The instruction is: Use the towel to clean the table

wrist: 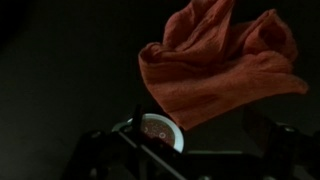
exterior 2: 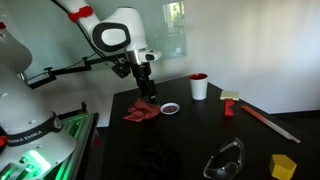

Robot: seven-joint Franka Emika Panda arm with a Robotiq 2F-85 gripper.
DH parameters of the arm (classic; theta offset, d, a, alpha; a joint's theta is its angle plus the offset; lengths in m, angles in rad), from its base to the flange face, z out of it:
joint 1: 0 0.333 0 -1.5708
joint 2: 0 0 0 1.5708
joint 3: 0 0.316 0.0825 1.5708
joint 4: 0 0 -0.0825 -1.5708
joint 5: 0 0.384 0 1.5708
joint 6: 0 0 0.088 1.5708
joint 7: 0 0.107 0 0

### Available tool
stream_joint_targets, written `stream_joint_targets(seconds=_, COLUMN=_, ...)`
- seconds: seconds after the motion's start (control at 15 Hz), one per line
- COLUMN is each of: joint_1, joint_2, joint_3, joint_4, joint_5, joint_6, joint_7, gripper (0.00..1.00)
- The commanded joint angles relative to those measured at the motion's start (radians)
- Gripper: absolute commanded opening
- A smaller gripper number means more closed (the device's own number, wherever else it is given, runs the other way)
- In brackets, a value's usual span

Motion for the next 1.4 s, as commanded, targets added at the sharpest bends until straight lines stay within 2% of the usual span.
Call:
stream_joint_targets(seconds=0.0, joint_1=-0.010, joint_2=0.054, joint_3=-0.006, joint_4=0.000, joint_5=-0.118, joint_6=0.074, joint_7=0.031, gripper=1.00)
stream_joint_targets(seconds=0.4, joint_1=0.005, joint_2=0.107, joint_3=-0.049, joint_4=0.001, joint_5=-0.274, joint_6=0.039, joint_7=0.123, gripper=1.00)
stream_joint_targets(seconds=0.67, joint_1=0.013, joint_2=0.140, joint_3=-0.055, joint_4=0.001, joint_5=-0.295, joint_6=0.051, joint_7=0.113, gripper=1.00)
stream_joint_targets(seconds=0.73, joint_1=0.016, joint_2=0.146, joint_3=-0.055, joint_4=0.001, joint_5=-0.298, joint_6=0.047, joint_7=0.111, gripper=0.94)
stream_joint_targets(seconds=0.8, joint_1=0.018, joint_2=0.150, joint_3=-0.058, joint_4=0.002, joint_5=-0.307, joint_6=0.051, joint_7=0.116, gripper=0.74)
stream_joint_targets(seconds=1.27, joint_1=0.033, joint_2=0.160, joint_3=-0.073, joint_4=0.006, joint_5=-0.347, joint_6=0.054, joint_7=0.132, gripper=0.18)
stream_joint_targets(seconds=1.33, joint_1=0.019, joint_2=0.161, joint_3=-0.060, joint_4=0.007, joint_5=-0.362, joint_6=0.056, joint_7=0.144, gripper=0.11)
